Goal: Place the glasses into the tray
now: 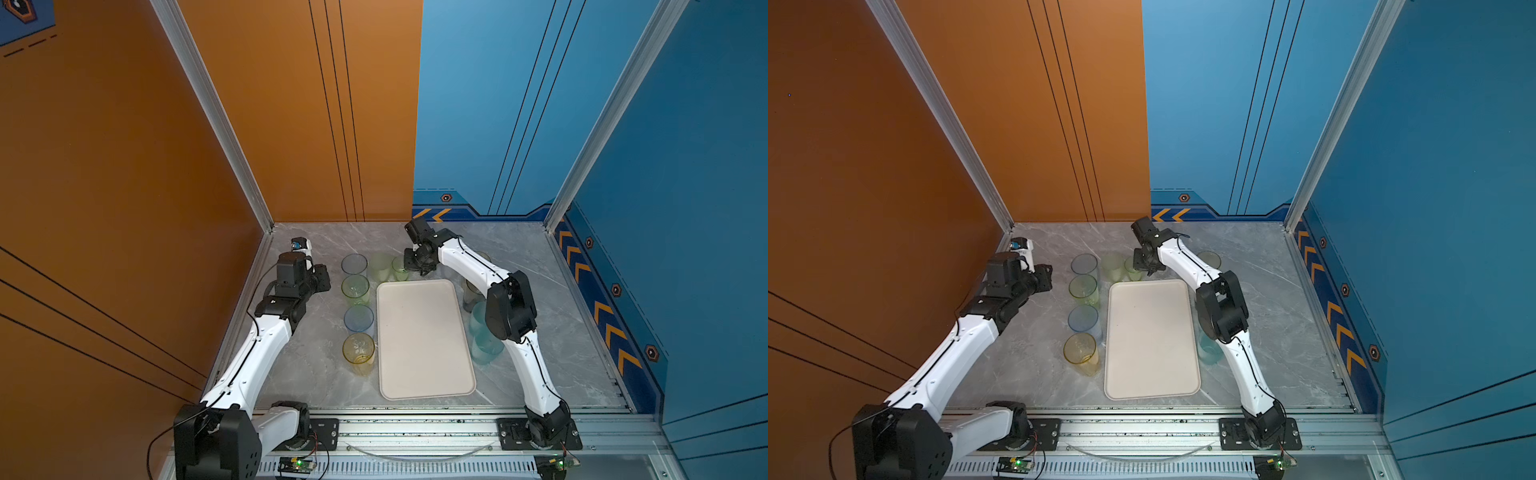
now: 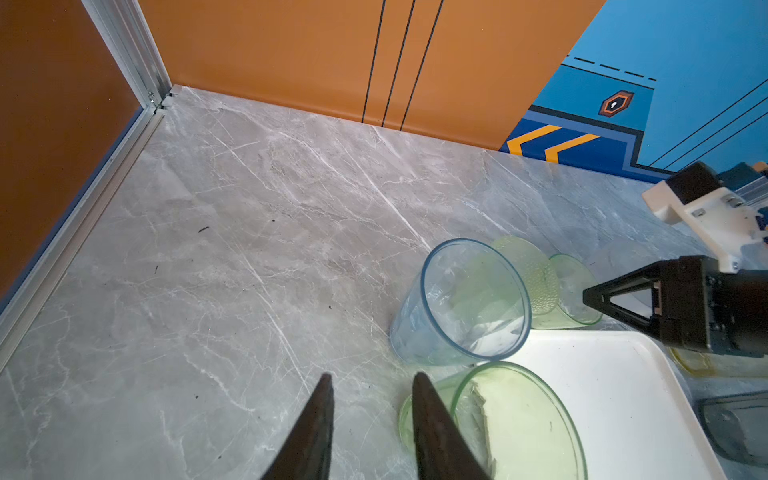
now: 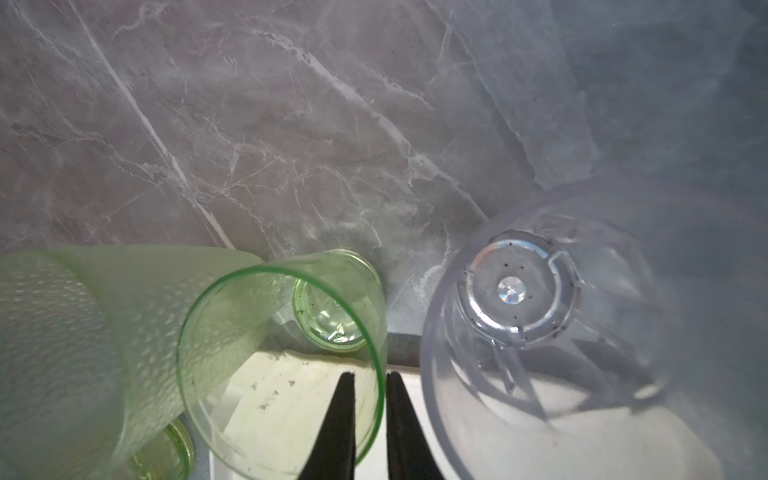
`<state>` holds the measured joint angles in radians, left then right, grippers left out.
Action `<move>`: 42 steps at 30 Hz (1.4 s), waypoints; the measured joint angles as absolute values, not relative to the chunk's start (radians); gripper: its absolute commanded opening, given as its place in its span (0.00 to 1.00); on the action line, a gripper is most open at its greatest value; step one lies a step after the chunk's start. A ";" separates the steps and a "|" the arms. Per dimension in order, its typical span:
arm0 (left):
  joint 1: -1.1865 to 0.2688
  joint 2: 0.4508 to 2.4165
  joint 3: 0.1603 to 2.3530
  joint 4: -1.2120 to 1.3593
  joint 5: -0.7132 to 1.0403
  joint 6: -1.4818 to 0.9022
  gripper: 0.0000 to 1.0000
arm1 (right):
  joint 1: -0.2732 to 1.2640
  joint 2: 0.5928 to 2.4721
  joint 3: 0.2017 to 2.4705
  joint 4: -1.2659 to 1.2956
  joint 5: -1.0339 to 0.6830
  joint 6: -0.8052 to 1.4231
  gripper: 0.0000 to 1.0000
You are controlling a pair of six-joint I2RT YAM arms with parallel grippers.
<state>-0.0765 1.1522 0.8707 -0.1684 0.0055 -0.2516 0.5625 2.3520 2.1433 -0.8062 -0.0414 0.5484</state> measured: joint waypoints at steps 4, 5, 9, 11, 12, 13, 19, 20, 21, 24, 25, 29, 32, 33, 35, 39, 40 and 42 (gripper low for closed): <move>-0.076 1.152 0.871 -0.168 0.006 -0.252 0.33 | 0.562 2.353 2.143 -0.807 -0.040 0.547 0.00; -0.076 1.152 0.871 -0.168 0.006 -0.252 0.33 | 0.562 2.353 2.141 -0.806 -0.039 0.547 0.00; -0.076 1.152 0.871 -0.168 0.006 -0.252 0.33 | 0.562 2.353 2.128 -0.800 -0.028 0.542 0.00; -0.076 1.152 0.871 -0.168 0.006 -0.252 0.33 | 0.562 2.351 2.121 -0.795 -0.022 0.536 0.00; -0.076 1.152 0.871 -0.168 0.006 -0.252 0.33 | 0.562 2.347 2.112 -0.790 -0.021 0.531 0.00; -0.076 1.152 0.871 -0.168 0.006 -0.252 0.33 | 0.563 2.341 2.103 -0.787 -0.019 0.527 0.00; -0.074 1.152 0.871 -0.168 0.006 -0.252 0.33 | 0.570 2.246 2.015 -0.776 0.034 0.482 0.00; -0.072 1.152 0.871 -0.168 0.006 -0.252 0.33 | 0.573 2.223 2.003 -0.776 0.042 0.471 0.00; -0.072 1.152 0.871 -0.168 0.006 -0.252 0.33 | 0.575 2.203 1.993 -0.777 0.050 0.464 0.00; -0.072 1.152 0.871 -0.168 0.006 -0.252 0.33 | 0.583 2.131 1.981 -0.780 0.059 0.434 0.00; -0.071 1.152 0.871 -0.168 0.006 -0.252 0.33 | 0.586 2.110 1.981 -0.785 0.062 0.422 0.00; -0.071 1.152 0.871 -0.168 0.006 -0.251 0.34 | 0.610 2.056 2.019 -0.867 0.077 0.364 0.00; -0.071 1.152 0.871 -0.168 0.006 -0.251 0.34 | 0.643 2.056 2.071 -0.950 0.085 0.315 0.00; -0.071 1.152 0.871 -0.168 0.006 -0.251 0.34 | 0.655 2.059 2.085 -0.977 0.086 0.302 0.00; -0.071 1.152 0.871 -0.168 0.006 -0.252 0.34 | 0.684 2.075 2.126 -1.033 0.089 0.274 0.00; -0.071 1.152 0.871 -0.168 0.006 -0.252 0.34 | 0.738 2.141 2.197 -1.099 0.092 0.234 0.00; -0.071 1.152 0.871 -0.169 0.006 -0.251 0.34 | 0.750 2.162 2.212 -1.113 0.092 0.229 0.00; -0.071 1.152 0.871 -0.169 0.006 -0.252 0.34 | 0.769 2.206 2.243 -1.136 0.092 0.216 0.00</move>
<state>-0.0711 1.1522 0.8707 -0.1688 0.0059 -0.2516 0.7689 2.2063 2.2429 -1.1358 0.0917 0.2165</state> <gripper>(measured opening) 0.335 0.048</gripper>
